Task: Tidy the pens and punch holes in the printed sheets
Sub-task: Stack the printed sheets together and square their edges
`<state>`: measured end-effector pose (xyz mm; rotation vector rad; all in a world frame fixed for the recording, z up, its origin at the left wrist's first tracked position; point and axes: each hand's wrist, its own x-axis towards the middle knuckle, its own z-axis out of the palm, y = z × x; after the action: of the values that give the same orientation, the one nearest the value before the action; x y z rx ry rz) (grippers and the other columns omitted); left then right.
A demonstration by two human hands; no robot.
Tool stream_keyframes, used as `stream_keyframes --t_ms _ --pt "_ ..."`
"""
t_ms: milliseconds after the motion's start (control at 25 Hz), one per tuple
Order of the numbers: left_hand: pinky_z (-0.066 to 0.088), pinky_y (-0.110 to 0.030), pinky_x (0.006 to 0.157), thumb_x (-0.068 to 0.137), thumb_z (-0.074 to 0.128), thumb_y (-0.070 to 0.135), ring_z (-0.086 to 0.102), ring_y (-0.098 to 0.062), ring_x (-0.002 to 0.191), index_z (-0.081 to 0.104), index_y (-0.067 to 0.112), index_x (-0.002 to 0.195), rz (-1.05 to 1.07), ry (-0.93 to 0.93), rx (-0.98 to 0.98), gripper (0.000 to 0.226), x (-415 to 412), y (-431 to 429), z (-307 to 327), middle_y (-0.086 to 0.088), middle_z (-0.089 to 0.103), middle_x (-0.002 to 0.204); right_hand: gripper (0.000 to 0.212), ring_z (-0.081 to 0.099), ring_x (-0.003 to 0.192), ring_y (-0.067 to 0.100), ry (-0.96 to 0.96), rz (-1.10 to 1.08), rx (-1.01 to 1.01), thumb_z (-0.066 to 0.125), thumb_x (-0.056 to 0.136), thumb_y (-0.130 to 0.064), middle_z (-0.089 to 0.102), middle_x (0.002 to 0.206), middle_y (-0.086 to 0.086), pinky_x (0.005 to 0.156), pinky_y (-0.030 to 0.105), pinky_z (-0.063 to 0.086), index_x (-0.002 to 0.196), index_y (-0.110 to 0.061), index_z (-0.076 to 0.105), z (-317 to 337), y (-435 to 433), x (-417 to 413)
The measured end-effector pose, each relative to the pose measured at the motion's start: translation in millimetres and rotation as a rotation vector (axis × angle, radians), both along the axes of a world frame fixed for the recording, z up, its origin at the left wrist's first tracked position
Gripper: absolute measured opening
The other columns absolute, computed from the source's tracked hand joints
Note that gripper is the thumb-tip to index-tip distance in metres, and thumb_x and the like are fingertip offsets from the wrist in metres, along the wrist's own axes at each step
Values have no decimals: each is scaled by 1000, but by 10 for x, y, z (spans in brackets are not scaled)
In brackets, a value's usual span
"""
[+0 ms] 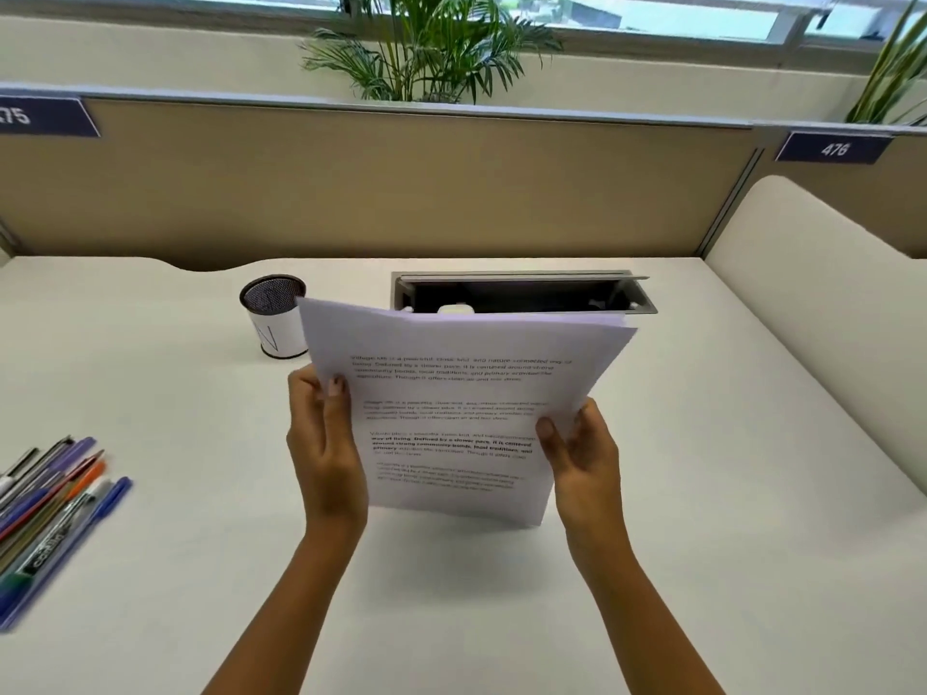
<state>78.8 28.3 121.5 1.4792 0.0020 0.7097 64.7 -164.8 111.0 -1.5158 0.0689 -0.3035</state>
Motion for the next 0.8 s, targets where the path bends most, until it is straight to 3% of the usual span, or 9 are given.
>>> stream_keyframes --t_ms 160,240,400,600,800 --pt "39 -7 58 99 35 17 50 4 69 45 26 86 19 -18 6 18 -106 -96 -17 25 56 75 22 67 86 2 -58 -31 30 50 98 -11 71 95 -15 66 14 54 98 -31 59 24 13 -32" --pt "38 -5 59 100 33 15 50 5 69 44 27 87 45 -60 14 21 -151 -109 -5 26 55 76 18 65 83 -1 -111 -33 54 48 99 -10 70 93 -14 65 11 52 100 -25 59 30 5 -53" --pt "40 -8 57 98 34 18 52 3 71 46 24 89 -7 4 -1 17 -219 -122 -86 23 56 77 22 63 82 -1 -76 -45 45 45 99 -7 69 90 -14 67 11 51 98 -25 58 -38 32 -84" --pt "42 -5 59 100 33 15 55 4 75 48 33 90 -13 -24 26 25 -268 -124 -101 25 58 80 27 62 81 -3 -102 -96 18 41 100 -5 67 89 -18 65 10 51 100 -27 58 -77 20 -80" --pt "44 -8 58 98 35 22 56 1 74 52 36 89 -15 97 3 24 -332 -131 -278 21 61 80 31 58 76 -4 -49 -136 -79 38 100 1 65 85 -18 64 7 47 97 -23 58 -179 68 -133"
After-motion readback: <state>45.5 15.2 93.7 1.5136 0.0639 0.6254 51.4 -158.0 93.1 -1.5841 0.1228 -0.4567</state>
